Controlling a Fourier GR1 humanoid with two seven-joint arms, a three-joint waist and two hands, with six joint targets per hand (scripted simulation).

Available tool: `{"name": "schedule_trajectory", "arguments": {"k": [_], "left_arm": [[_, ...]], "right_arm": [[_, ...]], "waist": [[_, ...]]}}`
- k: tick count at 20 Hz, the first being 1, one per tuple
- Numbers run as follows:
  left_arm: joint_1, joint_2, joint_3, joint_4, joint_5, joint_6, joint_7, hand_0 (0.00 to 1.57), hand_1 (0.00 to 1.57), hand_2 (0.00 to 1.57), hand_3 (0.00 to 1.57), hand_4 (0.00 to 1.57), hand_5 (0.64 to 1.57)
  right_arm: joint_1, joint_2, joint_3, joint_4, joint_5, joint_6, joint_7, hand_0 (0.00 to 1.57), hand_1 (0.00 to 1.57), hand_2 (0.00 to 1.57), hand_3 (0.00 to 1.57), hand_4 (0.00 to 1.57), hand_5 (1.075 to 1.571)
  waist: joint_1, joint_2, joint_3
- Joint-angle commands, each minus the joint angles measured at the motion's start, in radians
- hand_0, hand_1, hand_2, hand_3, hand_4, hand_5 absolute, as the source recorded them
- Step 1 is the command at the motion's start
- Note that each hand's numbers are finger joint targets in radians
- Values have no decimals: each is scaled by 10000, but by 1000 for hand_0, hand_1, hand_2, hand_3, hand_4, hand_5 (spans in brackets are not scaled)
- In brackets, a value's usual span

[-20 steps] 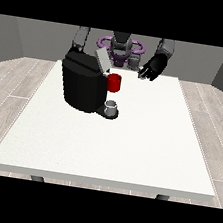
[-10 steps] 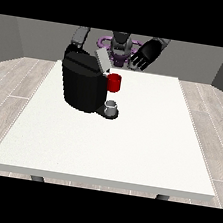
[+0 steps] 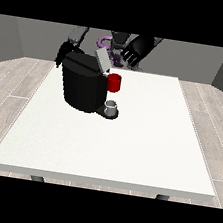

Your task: Insert the coffee pod into the coffee machine and close the lid

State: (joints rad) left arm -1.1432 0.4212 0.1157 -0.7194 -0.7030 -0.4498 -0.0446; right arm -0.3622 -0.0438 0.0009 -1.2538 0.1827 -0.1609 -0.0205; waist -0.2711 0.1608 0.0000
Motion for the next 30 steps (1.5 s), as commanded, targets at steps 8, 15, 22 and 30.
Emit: {"name": "schedule_trajectory", "arguments": {"k": [8,15,22,30], "left_arm": [[-1030,71,74,342,-209,229,112,1195,1195,1286,1247,487,1571],[-834,12,106,464,-268,496,-160,1248,1248,1286,1244,445,1571],[-919,400,158,868,-453,634,-471,1187,1187,1230,1196,441,1571],[-946,15,89,846,-464,686,-446,1216,1216,1259,1200,417,1571]], "right_arm": [[-673,-171,-289,-268,-81,-80,149,0,0,0,0,0,1571],[-828,-568,-695,-171,-233,25,1,0,0,0,0,0,1571],[-986,-381,-299,-580,-14,-19,523,0,0,0,0,33,1571],[-915,-395,-579,-330,-246,-9,459,0,0,0,0,0,1571]], "waist": [[-495,1048,3],[-302,1431,4],[-578,1672,-3],[-360,1441,1]]}}
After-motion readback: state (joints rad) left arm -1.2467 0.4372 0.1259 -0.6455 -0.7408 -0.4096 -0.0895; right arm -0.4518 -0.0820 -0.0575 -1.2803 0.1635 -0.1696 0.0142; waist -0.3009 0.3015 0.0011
